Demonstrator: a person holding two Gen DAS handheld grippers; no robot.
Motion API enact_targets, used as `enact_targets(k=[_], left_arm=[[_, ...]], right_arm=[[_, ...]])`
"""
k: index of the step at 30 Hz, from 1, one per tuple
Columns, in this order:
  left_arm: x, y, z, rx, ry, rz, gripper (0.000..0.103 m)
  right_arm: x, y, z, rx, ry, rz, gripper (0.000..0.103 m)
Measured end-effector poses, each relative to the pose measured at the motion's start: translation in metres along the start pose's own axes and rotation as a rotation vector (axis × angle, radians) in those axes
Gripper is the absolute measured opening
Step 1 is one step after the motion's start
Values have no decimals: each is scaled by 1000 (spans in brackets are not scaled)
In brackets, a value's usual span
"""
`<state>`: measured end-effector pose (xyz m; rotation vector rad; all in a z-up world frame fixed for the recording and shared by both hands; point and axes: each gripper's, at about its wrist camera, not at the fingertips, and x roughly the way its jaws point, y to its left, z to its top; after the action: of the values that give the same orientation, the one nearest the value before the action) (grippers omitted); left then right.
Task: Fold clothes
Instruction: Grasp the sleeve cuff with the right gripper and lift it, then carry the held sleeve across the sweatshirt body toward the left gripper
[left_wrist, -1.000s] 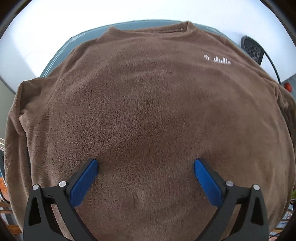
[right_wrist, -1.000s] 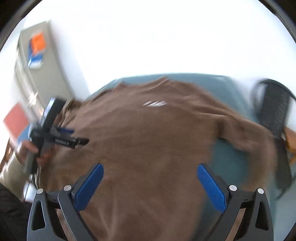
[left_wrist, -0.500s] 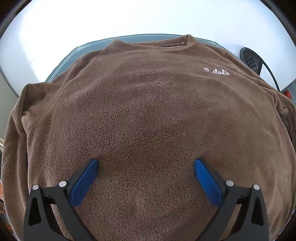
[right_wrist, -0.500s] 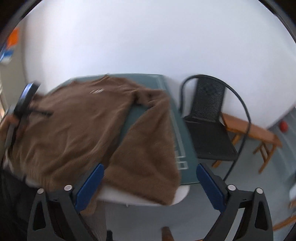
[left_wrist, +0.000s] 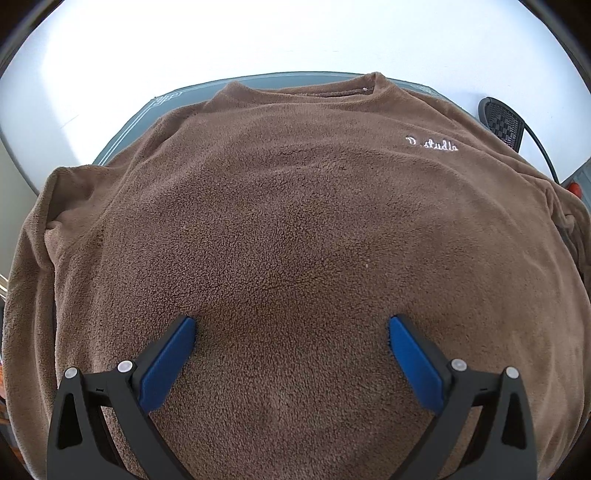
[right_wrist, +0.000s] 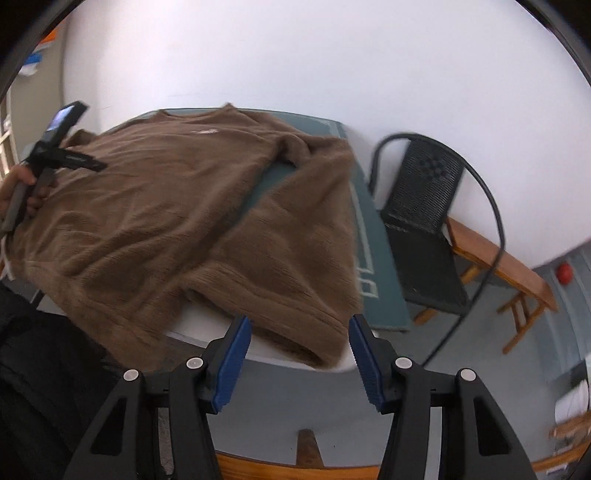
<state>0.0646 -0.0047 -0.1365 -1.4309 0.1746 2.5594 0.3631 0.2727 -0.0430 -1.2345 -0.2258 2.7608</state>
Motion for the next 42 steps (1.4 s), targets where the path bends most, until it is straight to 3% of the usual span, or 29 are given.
enact_targets(k=[5, 10, 12, 14, 17, 26, 29, 33, 38, 40, 42], left_arm=[[-4, 1, -7, 1, -5, -1, 103], [-6, 3, -11, 1, -10, -3, 103], [-6, 3, -11, 1, -11, -3, 103], [-6, 3, -11, 2, -11, -3, 103], [-5, 3, -10, 2, -12, -4, 103], [-5, 1, -12, 3, -13, -5, 103], [-5, 1, -12, 4, -14, -5, 103], [-5, 2, -12, 3, -14, -6, 103], [-6, 2, -13, 14, -17, -16, 103], [-7, 2, -13, 14, -17, -18, 103], [-7, 3, -13, 14, -18, -22, 103]], right_arm=[[6, -20, -3, 97, 3, -48, 57], [23, -31, -1, 170, 20, -24, 57], [26, -30, 0, 189, 9, -17, 33], [25, -26, 4, 186, -7, -41, 17], [24, -32, 11, 219, -28, -82, 10], [-11, -110, 45, 489, -273, -354, 7], [-23, -139, 59, 581, -364, -407, 7], [-24, -166, 79, 670, -436, -396, 7], [-13, -178, 107, 700, -436, -336, 7], [-12, -182, 118, 723, -431, -265, 7], [-15, -181, 129, 760, -440, -132, 7]])
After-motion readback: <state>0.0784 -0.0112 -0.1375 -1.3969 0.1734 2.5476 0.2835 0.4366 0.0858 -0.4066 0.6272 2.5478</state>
